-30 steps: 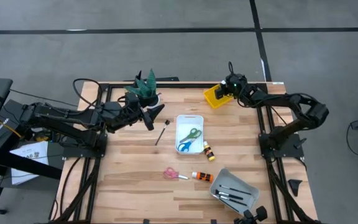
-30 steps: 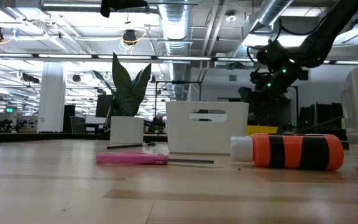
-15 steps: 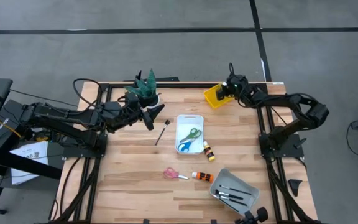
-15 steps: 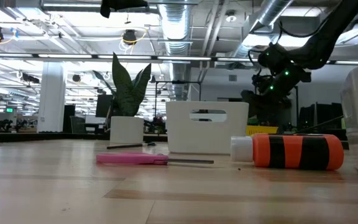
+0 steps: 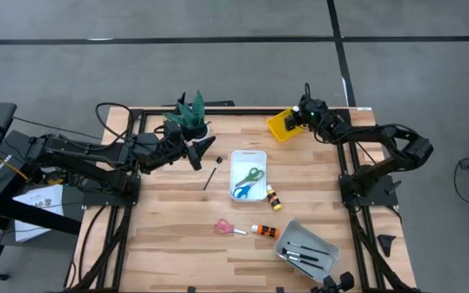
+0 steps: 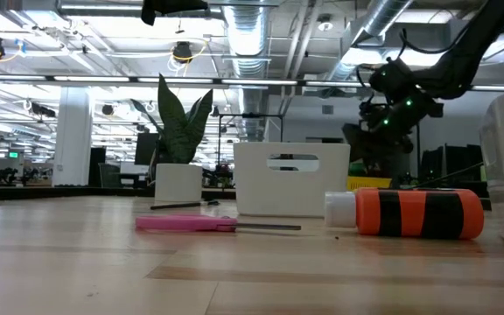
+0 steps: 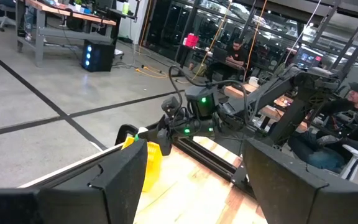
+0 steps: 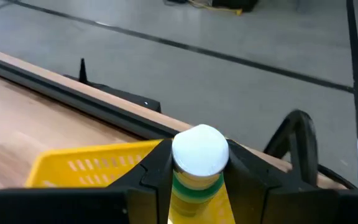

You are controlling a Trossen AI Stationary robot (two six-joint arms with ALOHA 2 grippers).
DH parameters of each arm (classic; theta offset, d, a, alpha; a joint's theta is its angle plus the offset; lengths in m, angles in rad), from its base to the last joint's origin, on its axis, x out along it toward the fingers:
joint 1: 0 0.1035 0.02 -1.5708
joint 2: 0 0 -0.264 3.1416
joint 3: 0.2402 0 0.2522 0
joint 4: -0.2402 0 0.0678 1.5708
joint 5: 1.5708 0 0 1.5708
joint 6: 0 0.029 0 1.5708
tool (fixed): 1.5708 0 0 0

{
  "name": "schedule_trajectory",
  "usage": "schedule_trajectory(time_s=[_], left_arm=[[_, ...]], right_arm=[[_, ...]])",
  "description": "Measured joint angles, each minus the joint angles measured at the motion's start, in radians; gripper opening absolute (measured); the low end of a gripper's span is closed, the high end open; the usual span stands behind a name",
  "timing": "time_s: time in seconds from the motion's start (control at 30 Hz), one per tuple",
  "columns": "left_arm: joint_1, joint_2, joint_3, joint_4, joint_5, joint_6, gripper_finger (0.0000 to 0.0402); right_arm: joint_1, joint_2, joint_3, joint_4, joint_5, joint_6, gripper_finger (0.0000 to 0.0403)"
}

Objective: Pick & Place Paint Supplies
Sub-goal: Put the green acrylic paint bottle into the yellow basket, then put the eyebrow brush into the gray bin

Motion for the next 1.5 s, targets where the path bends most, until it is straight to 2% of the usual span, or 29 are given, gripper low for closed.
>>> schedule_trajectory(time_s=[0.53, 1.13, 1.2, 1.37, 1.5], left_arm=[[0.0, 0.0, 0.0, 0.0, 0.0, -0.003, 0.026], [-0.002, 0.0, 0.0, 0.0, 0.0, -0.022, 0.026], [-0.002, 0.0, 0.0, 0.0, 0.0, -0.022, 0.026], [-0.002, 0.0, 0.0, 0.0, 0.0, -0.023, 0.026], [-0.002, 0.0, 0.0, 0.0, 0.0, -0.022, 0.026]], right_arm=[[-0.008, 0.033, 0.002, -0.02, -0.048, -0.03, 0.0108], [-0.01, 0.042, 0.002, -0.001, -0.052, -0.03, 0.0108], [-0.01, 0.043, 0.002, -0.001, -0.052, -0.03, 0.0123], [-0.01, 0.045, -0.002, -0.008, -0.055, -0.001, 0.0199], [-0.007, 0.02, -0.002, -0.006, -0.055, 0.005, 0.0222]])
